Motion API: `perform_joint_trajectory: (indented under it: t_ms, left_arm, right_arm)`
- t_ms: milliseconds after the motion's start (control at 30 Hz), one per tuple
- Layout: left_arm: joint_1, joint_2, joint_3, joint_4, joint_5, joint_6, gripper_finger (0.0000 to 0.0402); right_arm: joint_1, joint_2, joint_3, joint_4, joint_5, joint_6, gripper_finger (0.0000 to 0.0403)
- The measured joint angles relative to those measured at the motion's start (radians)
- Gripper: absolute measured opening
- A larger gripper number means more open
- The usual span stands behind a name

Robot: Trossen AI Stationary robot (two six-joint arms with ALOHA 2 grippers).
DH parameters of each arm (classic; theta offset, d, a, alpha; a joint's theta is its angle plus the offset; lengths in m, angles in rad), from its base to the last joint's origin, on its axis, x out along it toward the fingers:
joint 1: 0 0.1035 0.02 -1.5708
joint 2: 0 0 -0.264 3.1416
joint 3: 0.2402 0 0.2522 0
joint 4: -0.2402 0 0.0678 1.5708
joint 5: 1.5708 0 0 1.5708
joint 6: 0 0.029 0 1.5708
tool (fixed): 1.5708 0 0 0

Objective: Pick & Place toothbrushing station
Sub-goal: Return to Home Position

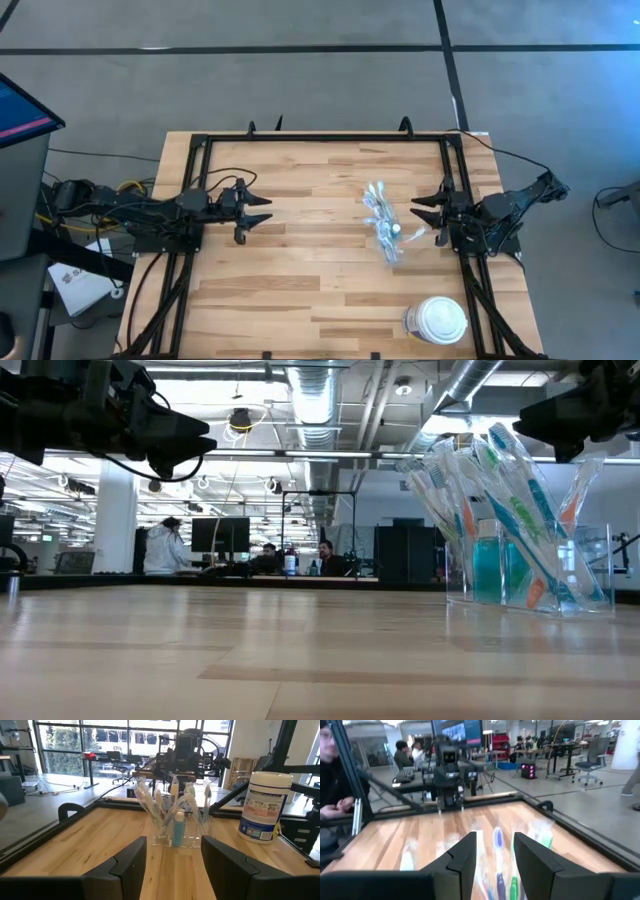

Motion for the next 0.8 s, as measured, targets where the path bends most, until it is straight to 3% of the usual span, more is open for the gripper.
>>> perform_joint_trajectory:
  t_ms: [233,400,800]
  left_arm:
    - [0.0,0.0,0.0,-0.012,0.0,0.056,0.0182]
    - [0.003,0.0,-0.006,-0.05,-0.013,0.05,0.0182]
    - [0.003,-0.125,-0.079,-0.05,-0.037,0.009,0.0182]
  right_arm:
    - [0.038,0.0,-0.018,0.053,0.013,-0.032,0.0123]
    - [0.042,-0.021,-0.019,0.075,0.124,-0.082,0.0124]
    - [0.072,-0.062,-0.07,0.118,0.072,-0.105,0.0124]
